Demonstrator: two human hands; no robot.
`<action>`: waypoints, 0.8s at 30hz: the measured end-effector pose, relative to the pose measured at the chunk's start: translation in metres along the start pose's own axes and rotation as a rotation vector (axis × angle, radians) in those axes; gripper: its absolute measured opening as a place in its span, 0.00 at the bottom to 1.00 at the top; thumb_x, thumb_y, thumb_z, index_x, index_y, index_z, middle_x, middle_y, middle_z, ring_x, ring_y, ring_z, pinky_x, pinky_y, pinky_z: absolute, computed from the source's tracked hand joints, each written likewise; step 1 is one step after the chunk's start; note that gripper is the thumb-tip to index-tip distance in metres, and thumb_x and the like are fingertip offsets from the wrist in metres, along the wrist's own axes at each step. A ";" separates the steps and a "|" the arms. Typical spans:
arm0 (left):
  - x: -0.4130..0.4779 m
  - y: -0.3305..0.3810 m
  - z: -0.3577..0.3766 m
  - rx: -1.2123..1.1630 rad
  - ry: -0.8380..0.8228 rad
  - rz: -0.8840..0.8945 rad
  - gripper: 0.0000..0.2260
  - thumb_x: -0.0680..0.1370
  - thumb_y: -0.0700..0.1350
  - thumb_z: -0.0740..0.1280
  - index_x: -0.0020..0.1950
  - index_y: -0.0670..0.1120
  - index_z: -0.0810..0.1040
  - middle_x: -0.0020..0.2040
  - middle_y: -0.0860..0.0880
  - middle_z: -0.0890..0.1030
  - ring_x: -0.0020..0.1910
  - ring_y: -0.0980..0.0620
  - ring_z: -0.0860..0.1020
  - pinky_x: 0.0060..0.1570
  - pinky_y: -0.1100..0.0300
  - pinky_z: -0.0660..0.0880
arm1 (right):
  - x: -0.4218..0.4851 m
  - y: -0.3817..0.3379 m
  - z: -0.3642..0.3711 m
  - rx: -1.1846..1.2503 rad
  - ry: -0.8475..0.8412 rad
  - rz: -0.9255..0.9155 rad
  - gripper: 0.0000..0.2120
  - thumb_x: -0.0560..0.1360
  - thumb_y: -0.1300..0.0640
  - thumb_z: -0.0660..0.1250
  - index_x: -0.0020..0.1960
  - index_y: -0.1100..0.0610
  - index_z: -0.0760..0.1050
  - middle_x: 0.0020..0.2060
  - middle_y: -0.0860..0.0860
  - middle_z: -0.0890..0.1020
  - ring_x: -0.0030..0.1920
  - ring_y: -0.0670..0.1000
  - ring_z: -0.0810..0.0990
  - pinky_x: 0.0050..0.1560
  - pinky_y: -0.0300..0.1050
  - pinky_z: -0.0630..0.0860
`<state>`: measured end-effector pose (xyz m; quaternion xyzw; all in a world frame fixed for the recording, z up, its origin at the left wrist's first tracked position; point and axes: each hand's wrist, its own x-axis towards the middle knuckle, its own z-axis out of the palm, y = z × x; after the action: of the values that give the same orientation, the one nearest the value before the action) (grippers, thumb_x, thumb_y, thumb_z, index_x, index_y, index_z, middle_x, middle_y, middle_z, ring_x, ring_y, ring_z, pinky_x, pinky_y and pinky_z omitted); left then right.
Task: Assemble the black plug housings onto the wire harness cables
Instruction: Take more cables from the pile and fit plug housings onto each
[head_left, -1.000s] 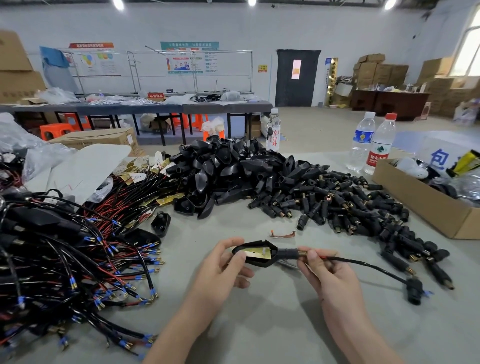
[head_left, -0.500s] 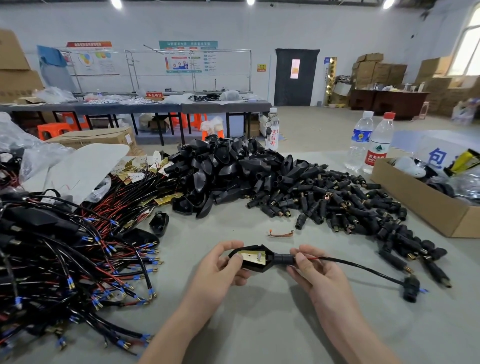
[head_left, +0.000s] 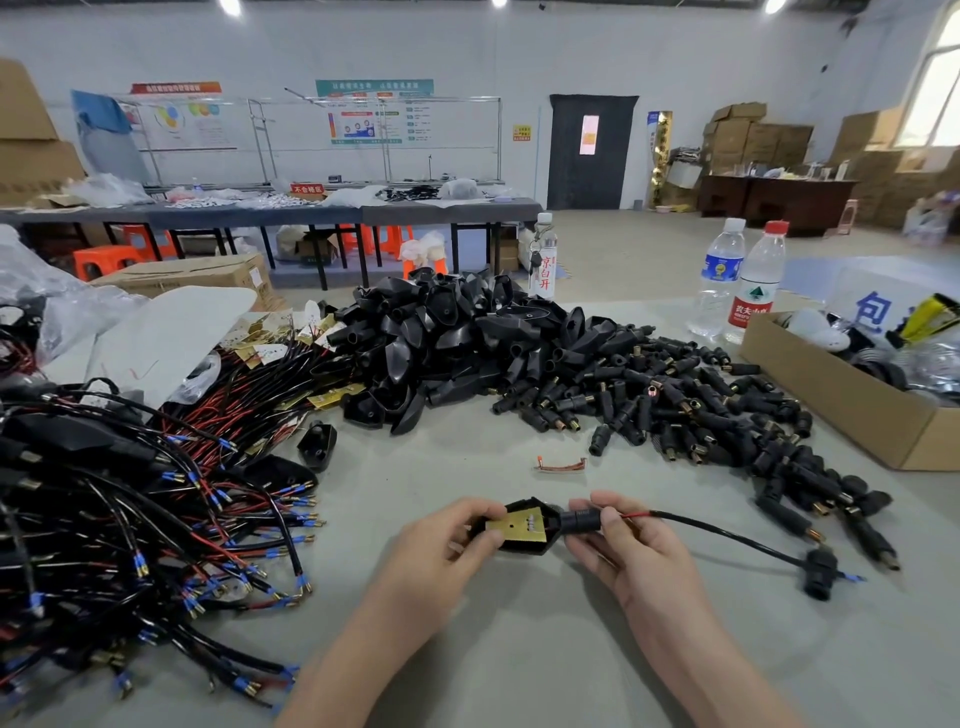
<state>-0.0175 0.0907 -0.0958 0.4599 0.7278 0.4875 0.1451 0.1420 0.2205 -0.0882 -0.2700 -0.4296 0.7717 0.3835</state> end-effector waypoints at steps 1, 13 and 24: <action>0.000 -0.001 -0.001 0.082 -0.016 0.053 0.09 0.77 0.53 0.67 0.55 0.66 0.77 0.43 0.66 0.80 0.37 0.62 0.77 0.41 0.68 0.73 | 0.000 0.000 0.000 0.001 -0.002 -0.001 0.10 0.83 0.66 0.56 0.53 0.62 0.77 0.46 0.56 0.86 0.45 0.52 0.86 0.42 0.40 0.83; -0.010 0.011 -0.004 0.503 0.050 0.245 0.06 0.82 0.55 0.61 0.56 0.59 0.76 0.52 0.64 0.77 0.46 0.61 0.75 0.45 0.59 0.74 | 0.000 -0.002 -0.002 0.036 -0.022 0.044 0.10 0.83 0.65 0.57 0.52 0.62 0.77 0.45 0.57 0.87 0.45 0.52 0.87 0.44 0.43 0.84; -0.011 0.019 0.001 0.567 0.068 0.397 0.12 0.82 0.56 0.59 0.55 0.55 0.81 0.47 0.59 0.82 0.44 0.56 0.80 0.40 0.54 0.78 | 0.003 0.010 -0.004 -0.107 -0.134 0.027 0.18 0.77 0.65 0.68 0.62 0.51 0.70 0.53 0.52 0.85 0.51 0.55 0.86 0.46 0.49 0.83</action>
<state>-0.0008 0.0847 -0.0830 0.5980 0.7351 0.2996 -0.1106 0.1400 0.2211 -0.0989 -0.2436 -0.4913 0.7690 0.3284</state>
